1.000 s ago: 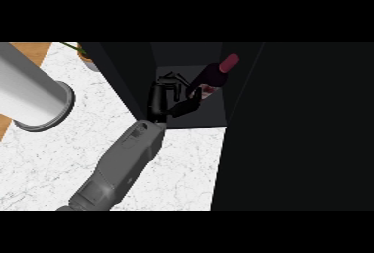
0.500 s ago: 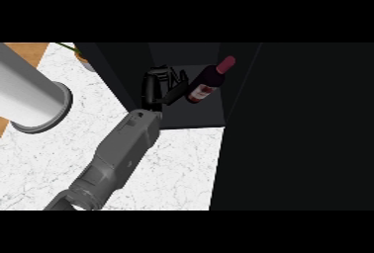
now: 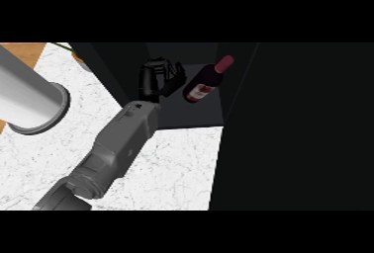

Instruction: Pick up the wine, place it into the cabinet and close the cabinet

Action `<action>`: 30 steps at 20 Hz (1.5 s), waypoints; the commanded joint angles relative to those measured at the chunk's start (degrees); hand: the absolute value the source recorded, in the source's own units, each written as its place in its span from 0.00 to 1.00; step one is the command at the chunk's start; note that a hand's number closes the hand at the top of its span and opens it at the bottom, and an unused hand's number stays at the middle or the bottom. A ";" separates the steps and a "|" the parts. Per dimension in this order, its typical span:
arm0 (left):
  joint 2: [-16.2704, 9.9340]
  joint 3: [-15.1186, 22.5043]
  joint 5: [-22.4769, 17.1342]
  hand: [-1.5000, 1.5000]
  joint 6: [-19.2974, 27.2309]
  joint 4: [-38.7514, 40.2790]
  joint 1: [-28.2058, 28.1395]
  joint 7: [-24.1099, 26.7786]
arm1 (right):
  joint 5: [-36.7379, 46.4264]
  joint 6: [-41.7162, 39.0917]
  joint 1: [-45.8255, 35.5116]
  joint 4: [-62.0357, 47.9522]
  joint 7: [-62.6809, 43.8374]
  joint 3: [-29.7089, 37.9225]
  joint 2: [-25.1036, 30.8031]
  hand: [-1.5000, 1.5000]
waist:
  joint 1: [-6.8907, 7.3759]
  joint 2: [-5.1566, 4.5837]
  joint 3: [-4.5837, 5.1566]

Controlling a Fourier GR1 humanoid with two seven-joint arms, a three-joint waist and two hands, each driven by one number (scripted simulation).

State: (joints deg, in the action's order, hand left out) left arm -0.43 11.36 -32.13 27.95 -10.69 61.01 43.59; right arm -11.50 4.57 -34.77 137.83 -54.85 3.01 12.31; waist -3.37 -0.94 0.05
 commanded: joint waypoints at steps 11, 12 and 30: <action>-1.97 -0.60 2.36 1.00 4.58 7.82 4.48 -2.35 | -1.14 -1.23 1.90 2.28 2.22 -1.30 -0.93 0.00 | -1.81 -1.05 0.02; -3.67 0.00 3.00 1.00 4.13 9.04 3.34 -2.51 | -1.44 0.64 1.11 3.77 0.59 -1.79 -2.03 0.00 | -2.52 -1.19 0.07; 0.42 -7.58 -4.30 1.00 -8.41 6.22 -3.08 -1.93 | -2.02 0.25 -2.17 0.23 0.77 -1.95 -2.19 0.00 | -3.52 -1.27 0.17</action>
State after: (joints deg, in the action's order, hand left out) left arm -0.23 4.75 -35.17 22.75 -4.35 59.93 41.77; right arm -11.85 4.38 -36.19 137.39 -53.12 0.72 10.25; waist -6.35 -2.20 0.18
